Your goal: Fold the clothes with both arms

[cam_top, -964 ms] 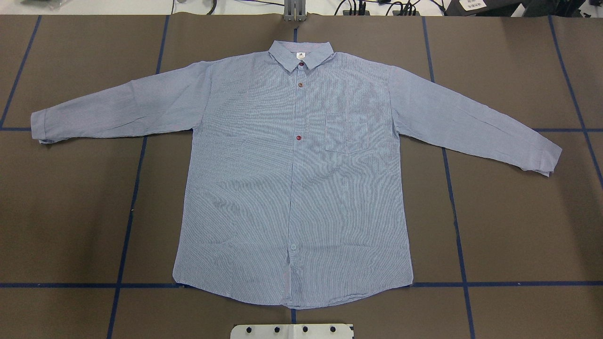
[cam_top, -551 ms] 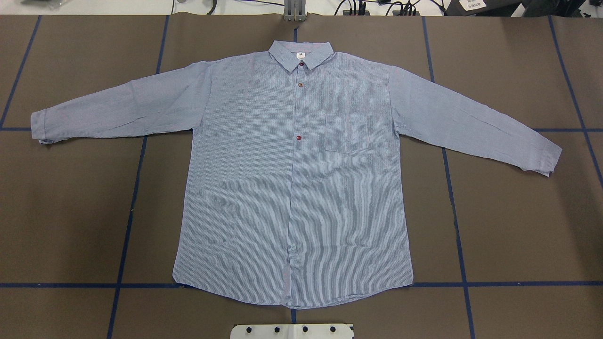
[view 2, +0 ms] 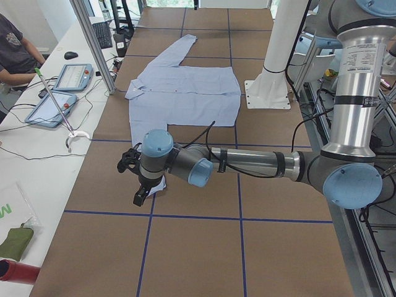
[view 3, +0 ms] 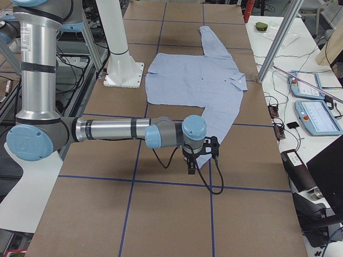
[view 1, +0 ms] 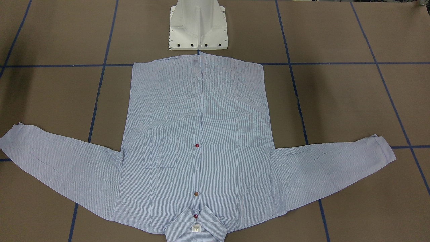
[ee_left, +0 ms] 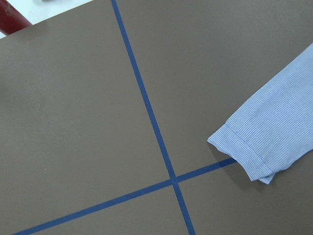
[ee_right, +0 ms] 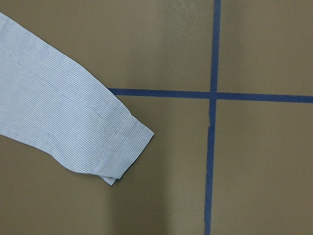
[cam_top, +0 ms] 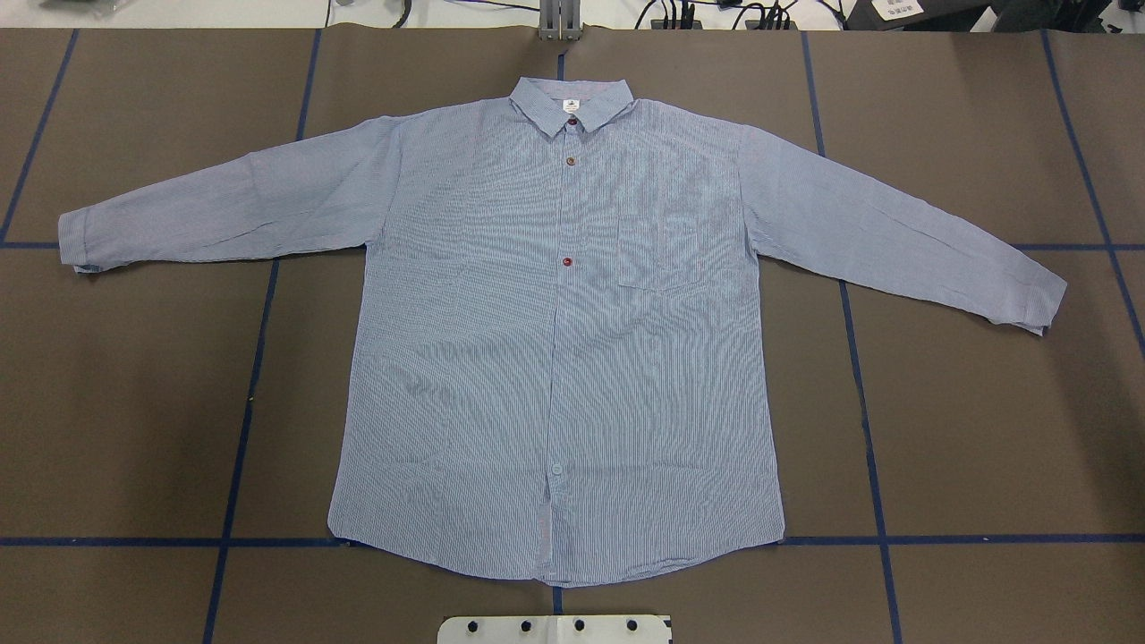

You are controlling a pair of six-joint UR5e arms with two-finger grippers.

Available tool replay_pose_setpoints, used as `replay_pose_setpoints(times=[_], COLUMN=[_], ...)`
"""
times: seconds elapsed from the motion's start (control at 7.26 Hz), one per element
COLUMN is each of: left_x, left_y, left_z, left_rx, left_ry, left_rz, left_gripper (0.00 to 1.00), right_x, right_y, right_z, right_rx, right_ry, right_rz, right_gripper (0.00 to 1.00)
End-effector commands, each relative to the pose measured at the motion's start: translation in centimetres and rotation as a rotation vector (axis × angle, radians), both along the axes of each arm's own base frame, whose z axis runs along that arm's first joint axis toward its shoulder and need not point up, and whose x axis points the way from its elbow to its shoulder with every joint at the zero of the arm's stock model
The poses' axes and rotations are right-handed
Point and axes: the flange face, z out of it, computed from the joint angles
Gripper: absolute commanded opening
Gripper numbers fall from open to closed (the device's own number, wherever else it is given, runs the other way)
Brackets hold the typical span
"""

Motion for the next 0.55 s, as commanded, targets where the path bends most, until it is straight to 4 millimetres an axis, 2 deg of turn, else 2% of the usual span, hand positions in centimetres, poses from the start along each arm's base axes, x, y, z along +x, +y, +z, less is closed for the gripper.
replay_pose_setpoints(times=[0.0, 0.14, 0.41], left_x=[0.5, 1.2, 1.2], left_y=[-0.6, -0.5, -0.3], left_z=[0.4, 0.5, 0.8], left_rx=[-0.022, -0.022, -0.025], left_ry=[0.017, 0.018, 0.018], left_rz=[-0.026, -0.013, -0.013], left_gripper=[1.0, 1.0, 1.0], right_x=[-5.8, -7.4, -9.9], right_y=[0.0, -0.1, 0.3], right_z=[-0.4, -0.2, 2.5], right_rx=[-0.05, -0.051, 0.019], right_ry=[0.017, 0.047, 0.02], right_rz=[0.05, 0.082, 0.031], right_gripper=[1.0, 1.0, 1.0])
